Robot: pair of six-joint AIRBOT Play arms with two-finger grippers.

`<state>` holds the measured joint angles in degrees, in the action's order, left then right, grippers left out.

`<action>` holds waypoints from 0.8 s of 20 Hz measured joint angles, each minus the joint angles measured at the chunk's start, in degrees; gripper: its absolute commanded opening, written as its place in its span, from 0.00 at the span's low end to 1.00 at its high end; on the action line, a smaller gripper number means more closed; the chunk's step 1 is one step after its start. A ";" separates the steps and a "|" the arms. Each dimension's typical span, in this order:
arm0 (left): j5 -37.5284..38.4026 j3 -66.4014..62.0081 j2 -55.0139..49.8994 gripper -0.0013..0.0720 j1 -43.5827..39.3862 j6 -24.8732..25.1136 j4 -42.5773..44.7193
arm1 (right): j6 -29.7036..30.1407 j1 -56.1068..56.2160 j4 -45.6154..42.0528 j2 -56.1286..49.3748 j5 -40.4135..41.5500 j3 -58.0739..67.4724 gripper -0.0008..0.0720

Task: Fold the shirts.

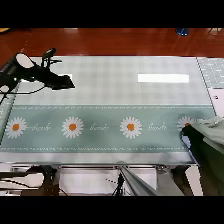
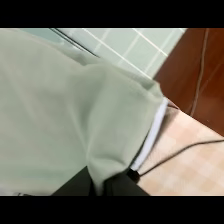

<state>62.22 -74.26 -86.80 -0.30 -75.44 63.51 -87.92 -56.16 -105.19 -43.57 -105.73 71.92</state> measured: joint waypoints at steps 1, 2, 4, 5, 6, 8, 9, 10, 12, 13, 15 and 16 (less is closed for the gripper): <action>-0.85 0.00 -0.11 0.66 0.31 0.07 0.00 | 0.04 -0.04 -1.38 0.07 -0.09 -0.72 0.05; -1.42 0.00 -0.17 0.66 0.66 0.35 0.00 | 0.28 -0.07 -3.17 0.09 -0.26 -1.68 0.05; -2.34 0.00 -0.28 0.66 1.44 0.90 0.00 | 0.66 -0.11 -6.49 0.20 -0.33 -3.85 0.05; -2.84 0.00 -0.33 0.66 1.88 1.11 0.00 | 0.85 -0.11 -7.63 0.33 -0.35 -5.01 0.05; -3.04 0.00 -0.37 0.66 2.29 1.33 0.00 | 1.14 -0.11 -8.59 0.63 -0.39 -6.01 0.05; -3.43 0.00 -0.35 0.66 3.10 1.55 0.00 | 1.99 -0.13 -10.60 1.53 -0.44 -7.78 0.15; -3.43 0.00 -0.35 0.66 3.43 1.64 0.00 | 2.38 -0.15 -11.78 2.08 -0.46 -8.55 0.31; -3.50 0.00 -0.37 0.66 3.69 1.73 0.00 | 2.54 -0.17 -12.85 2.58 -0.46 -9.09 0.52; -3.56 0.00 -0.35 0.66 4.04 1.95 0.00 | 2.93 -0.17 -14.27 3.28 -0.44 -9.84 0.65; -3.54 0.00 -0.35 0.69 4.15 2.21 0.00 | 3.06 -0.17 -14.49 3.50 -0.37 -10.05 0.66; -2.71 -0.22 -0.33 0.85 4.31 3.08 0.00 | 3.52 -0.17 -14.47 3.74 0.50 -10.16 0.70; -1.77 -0.50 -0.26 0.84 4.33 3.54 0.00 | 3.82 -0.17 -13.55 3.74 1.42 -9.77 0.69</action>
<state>60.45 -74.76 -87.07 4.03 -71.90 63.51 -84.09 -56.34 -118.74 -39.83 -104.31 62.15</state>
